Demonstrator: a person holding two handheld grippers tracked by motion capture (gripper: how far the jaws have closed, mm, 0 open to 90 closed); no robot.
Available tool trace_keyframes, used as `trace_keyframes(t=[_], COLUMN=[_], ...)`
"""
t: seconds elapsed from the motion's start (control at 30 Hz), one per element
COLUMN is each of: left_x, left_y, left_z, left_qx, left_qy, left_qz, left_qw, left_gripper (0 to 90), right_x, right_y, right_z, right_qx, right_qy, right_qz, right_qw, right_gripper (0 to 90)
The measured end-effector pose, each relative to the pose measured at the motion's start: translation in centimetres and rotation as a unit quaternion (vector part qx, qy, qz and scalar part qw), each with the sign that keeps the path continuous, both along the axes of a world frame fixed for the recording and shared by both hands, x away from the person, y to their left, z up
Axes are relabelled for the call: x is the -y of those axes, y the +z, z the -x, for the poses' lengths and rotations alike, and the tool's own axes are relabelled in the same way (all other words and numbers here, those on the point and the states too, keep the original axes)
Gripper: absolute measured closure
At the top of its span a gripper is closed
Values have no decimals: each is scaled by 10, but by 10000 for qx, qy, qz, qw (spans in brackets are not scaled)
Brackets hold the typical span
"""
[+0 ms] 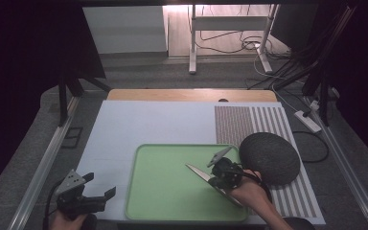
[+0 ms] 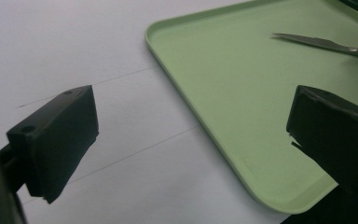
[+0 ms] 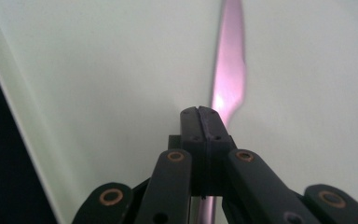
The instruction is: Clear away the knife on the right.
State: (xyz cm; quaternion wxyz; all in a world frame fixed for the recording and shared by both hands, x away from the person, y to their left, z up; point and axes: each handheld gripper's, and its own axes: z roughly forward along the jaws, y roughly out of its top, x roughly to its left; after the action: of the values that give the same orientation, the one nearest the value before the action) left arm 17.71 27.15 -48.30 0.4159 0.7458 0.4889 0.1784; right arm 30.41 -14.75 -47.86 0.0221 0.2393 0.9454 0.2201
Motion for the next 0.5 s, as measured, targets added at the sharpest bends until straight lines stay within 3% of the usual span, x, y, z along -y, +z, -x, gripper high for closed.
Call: trace_keyframes(t=[0.1,0.23,0.3,0.5], left_x=[-1,-1,0,0], left_y=[0,0,0,0], left_z=[0,0,0,0], left_qx=[-8,-7,-4,0], left_qy=[7,8,5,1], left_qz=[18,19,2,-16], left_qw=[10000,10000,10000,10000], left_gripper=[28,28,28,29], right_x=[-16,-22,-19,-1], right_y=[-11,-21,-21,-20], right_z=[-8,-15,-19,-24], right_qx=[-62,-48,-97,77], right_qy=[234,271,222,-73], right_qz=[87,284,228,371], right_qw=[9997,9992,9994,9993], right_gripper=[898,899,899,900])
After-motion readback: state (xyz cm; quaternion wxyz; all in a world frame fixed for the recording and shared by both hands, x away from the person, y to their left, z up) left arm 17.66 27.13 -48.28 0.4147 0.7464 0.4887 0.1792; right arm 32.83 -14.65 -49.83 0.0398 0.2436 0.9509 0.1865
